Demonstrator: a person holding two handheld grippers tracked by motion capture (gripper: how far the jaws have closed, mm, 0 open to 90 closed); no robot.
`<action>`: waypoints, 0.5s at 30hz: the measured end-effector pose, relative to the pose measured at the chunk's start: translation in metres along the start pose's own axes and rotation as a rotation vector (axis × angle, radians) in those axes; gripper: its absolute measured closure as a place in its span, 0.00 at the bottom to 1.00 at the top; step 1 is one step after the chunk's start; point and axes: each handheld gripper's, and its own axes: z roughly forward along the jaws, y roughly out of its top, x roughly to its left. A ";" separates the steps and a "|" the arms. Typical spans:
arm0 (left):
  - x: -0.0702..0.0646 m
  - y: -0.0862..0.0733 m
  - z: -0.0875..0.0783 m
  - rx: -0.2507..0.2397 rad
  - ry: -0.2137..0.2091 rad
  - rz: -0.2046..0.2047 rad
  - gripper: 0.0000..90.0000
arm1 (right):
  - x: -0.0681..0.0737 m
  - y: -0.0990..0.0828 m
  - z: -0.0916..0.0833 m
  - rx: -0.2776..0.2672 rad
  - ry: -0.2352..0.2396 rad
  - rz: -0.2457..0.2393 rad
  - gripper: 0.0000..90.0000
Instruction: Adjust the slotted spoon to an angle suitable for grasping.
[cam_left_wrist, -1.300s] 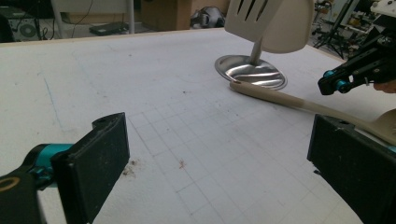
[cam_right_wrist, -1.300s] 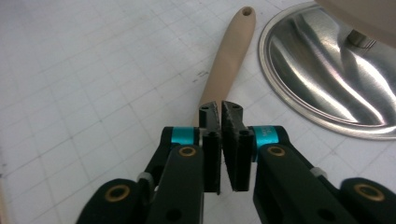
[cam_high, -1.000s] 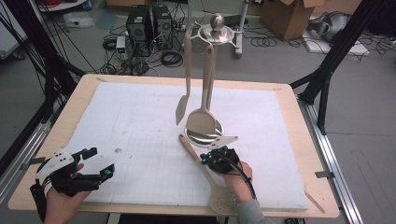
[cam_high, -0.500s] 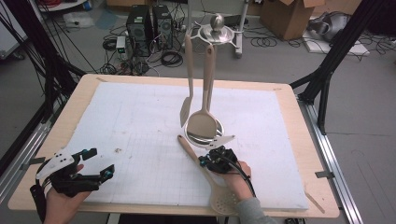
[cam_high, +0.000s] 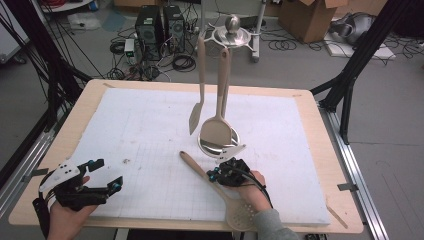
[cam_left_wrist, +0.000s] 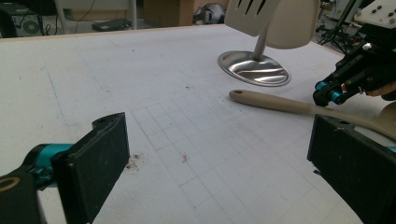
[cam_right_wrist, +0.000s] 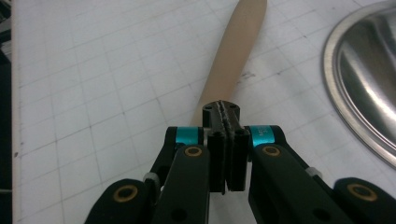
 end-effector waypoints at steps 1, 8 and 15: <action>0.000 0.000 0.000 0.000 0.000 0.001 0.07 | 0.000 0.000 0.001 -0.004 0.015 -0.010 1.00; 0.000 0.000 0.000 0.001 -0.001 0.002 0.07 | 0.003 0.004 0.004 0.008 0.053 -0.055 1.00; 0.001 0.000 -0.001 0.002 0.001 -0.002 0.07 | 0.002 0.005 -0.001 -0.032 0.056 -0.038 1.00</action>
